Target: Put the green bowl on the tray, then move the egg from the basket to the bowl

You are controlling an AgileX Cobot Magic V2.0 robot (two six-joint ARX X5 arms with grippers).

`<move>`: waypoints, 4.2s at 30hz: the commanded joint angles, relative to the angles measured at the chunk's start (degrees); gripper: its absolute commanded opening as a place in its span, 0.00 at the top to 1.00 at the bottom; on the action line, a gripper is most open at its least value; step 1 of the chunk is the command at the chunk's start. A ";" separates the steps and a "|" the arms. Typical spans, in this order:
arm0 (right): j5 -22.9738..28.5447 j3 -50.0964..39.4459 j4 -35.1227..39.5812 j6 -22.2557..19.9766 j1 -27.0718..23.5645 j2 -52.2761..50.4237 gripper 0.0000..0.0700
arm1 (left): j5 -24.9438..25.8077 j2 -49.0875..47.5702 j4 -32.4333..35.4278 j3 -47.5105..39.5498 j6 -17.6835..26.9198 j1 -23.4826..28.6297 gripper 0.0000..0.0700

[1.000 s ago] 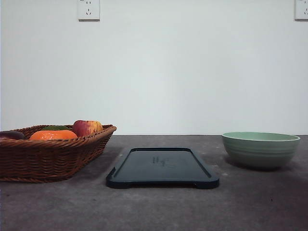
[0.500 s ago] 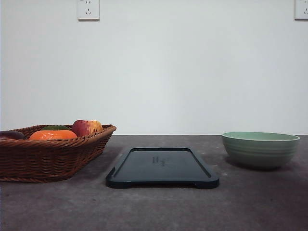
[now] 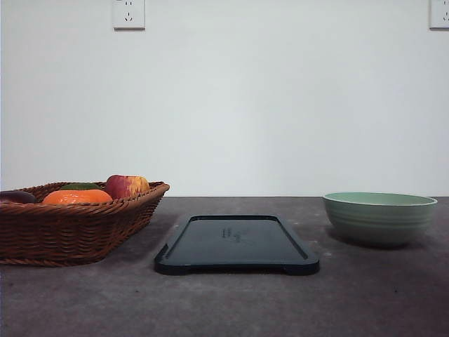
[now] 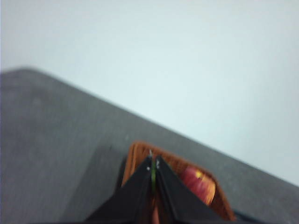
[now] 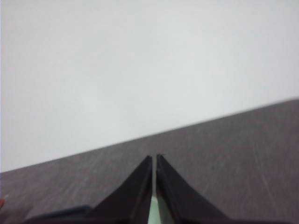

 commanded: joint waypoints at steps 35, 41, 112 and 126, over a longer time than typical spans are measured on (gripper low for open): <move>-17.67 37.90 -25.45 -14.39 0.04 58.26 0.99 | 16.66 60.20 -30.47 43.26 17.54 -0.26 1.00; -18.36 40.20 -28.12 -16.42 0.04 62.37 0.99 | 16.81 63.57 -33.49 45.03 19.06 -0.26 1.00; -10.95 76.89 -58.29 -17.66 -1.53 106.86 1.00 | 16.81 63.58 -31.96 45.03 18.80 -0.26 0.50; -12.68 96.40 -76.06 -16.32 6.50 106.86 1.00 | 16.81 63.58 -31.93 45.03 18.78 -0.26 0.50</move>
